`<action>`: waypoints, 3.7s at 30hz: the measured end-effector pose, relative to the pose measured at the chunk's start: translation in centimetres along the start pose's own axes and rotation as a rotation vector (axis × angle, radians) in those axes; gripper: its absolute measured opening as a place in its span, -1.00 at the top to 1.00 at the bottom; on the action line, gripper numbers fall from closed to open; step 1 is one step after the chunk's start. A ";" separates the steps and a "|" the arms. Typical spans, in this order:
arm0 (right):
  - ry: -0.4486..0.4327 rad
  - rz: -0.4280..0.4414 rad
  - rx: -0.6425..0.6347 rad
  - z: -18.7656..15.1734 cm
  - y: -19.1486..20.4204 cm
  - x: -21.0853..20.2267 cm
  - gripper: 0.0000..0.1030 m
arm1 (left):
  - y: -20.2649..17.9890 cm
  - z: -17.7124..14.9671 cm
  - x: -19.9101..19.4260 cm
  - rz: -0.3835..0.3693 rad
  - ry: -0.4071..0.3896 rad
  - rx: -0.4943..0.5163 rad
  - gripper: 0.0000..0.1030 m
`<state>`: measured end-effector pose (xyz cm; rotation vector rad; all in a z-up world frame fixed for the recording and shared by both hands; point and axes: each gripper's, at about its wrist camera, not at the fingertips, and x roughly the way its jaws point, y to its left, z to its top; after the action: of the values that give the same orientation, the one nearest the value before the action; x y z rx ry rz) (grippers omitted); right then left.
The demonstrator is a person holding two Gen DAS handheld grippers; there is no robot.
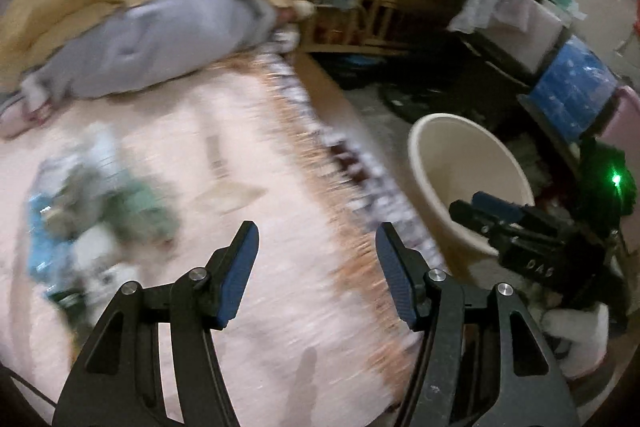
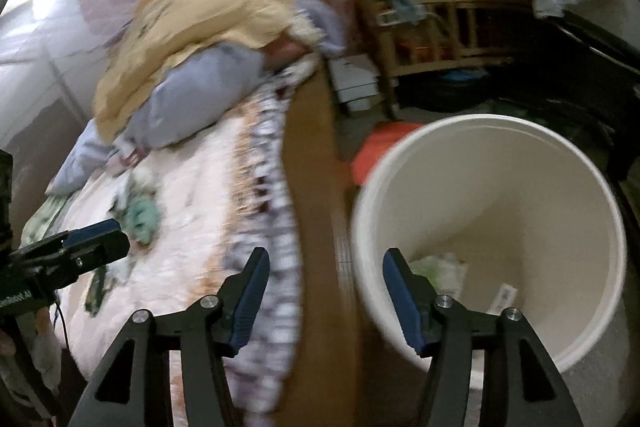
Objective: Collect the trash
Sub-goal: 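Return both grippers to the trash pile on the bed, then grasp green snack bag with left gripper while right grasps white tissue, then carry green bag and tissue over the white bucket and open both grippers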
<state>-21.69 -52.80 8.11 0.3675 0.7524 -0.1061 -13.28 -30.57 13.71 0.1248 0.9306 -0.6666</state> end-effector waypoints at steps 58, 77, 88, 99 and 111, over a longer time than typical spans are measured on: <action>0.085 0.370 -0.485 -2.5 23.6 5.9 0.52 | 17.3 -8.4 -8.2 0.083 -0.052 -0.292 0.75; -0.041 0.278 -0.341 0.0 16.4 0.5 0.52 | 10.9 -5.4 -6.7 0.020 -0.070 -0.183 0.75; -0.074 0.204 -0.266 0.8 11.1 -1.5 0.52 | 6.1 -3.2 -4.4 -0.010 -0.069 -0.094 0.75; -0.114 0.139 -0.182 1.3 6.0 -3.6 0.51 | 1.5 -1.1 -2.5 -0.028 -0.074 -0.004 0.75; -0.118 0.075 -0.118 1.3 1.8 -4.6 0.51 | -2.8 0.7 0.5 -0.030 -0.066 0.069 0.75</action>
<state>-23.81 -51.74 12.67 0.2741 0.6246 -0.0123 -14.22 -33.30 14.30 0.1494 0.8476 -0.7273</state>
